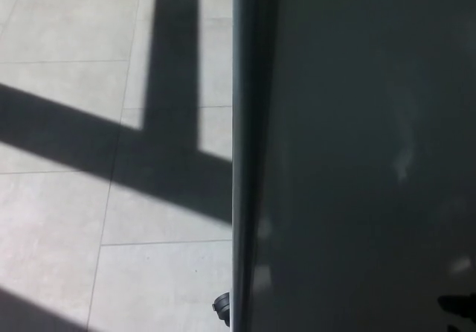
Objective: A white board is being place on the right hand side and parallel to the robot and the robot uses its left hand to grab on the leftside of the whiteboard and drag the whiteboard from the right hand side to the left hand side
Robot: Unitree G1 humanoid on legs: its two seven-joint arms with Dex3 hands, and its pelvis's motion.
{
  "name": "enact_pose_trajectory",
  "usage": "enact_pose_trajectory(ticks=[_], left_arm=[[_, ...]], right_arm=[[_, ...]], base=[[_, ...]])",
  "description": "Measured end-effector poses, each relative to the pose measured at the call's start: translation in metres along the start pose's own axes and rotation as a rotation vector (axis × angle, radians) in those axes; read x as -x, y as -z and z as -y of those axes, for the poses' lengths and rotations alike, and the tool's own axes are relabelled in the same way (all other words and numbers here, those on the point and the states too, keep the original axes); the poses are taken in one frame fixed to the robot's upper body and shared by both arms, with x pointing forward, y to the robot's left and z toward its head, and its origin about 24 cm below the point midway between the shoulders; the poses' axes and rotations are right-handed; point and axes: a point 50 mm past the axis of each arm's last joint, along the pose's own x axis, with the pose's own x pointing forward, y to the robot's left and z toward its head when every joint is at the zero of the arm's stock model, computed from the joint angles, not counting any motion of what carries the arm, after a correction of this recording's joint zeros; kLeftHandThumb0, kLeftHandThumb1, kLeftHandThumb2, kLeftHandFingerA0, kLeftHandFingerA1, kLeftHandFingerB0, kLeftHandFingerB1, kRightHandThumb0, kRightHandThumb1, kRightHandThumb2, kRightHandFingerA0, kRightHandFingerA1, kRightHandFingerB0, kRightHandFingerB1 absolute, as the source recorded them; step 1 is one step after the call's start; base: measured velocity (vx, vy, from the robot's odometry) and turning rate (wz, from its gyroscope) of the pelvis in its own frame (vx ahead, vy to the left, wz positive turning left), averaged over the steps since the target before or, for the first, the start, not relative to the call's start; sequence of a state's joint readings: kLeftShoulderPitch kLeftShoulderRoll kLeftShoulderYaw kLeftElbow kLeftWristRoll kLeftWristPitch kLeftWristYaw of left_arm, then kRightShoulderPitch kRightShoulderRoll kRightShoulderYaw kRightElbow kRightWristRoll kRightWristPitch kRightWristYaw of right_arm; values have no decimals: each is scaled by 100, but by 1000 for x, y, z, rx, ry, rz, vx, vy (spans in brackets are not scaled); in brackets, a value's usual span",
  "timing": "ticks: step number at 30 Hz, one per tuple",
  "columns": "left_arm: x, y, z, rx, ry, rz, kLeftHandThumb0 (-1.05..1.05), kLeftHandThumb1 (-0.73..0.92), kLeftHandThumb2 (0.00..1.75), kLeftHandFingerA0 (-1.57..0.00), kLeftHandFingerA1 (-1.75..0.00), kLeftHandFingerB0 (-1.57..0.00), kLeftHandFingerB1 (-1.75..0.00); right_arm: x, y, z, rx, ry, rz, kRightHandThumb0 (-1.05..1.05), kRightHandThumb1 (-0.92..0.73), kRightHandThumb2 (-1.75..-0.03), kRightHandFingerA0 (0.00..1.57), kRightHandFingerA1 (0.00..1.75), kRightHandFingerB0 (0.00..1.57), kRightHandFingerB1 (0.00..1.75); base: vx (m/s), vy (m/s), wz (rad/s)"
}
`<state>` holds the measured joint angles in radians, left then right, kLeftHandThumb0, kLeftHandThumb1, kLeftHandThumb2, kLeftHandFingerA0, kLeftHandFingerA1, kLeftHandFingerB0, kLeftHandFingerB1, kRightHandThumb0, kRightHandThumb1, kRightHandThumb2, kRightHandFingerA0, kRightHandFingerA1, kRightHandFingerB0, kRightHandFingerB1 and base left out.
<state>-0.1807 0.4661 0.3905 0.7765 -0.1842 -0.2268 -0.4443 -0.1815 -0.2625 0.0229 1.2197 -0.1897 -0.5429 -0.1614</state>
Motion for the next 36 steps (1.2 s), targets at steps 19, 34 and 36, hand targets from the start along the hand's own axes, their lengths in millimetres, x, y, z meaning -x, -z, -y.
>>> enact_pose_trajectory(ticks=[19, 34, 36], left_arm=[[-76, -188, 130, -230, 677, 371, -37, 30, 61, -5, -36, -6, -20], [-73, -213, 206, -285, 858, 386, -27, 38, 58, -8, -35, -5, -19], [-72, -213, 212, -281, 866, 379, -23, 38, 60, -7, -34, -4, -18]], right_arm=[[-3, -11, 1, 24, 22, 84, -24, -73, -62, 79, 54, 61, 39], [-1, -10, 1, 35, 32, 103, -24, -74, -62, 75, 54, 63, 40], [-1, -10, 1, 35, 33, 106, -24, -74, -62, 74, 54, 63, 40]], base=[[0, 0, 0], [-3, 0, 1], [0, 0, 0]])
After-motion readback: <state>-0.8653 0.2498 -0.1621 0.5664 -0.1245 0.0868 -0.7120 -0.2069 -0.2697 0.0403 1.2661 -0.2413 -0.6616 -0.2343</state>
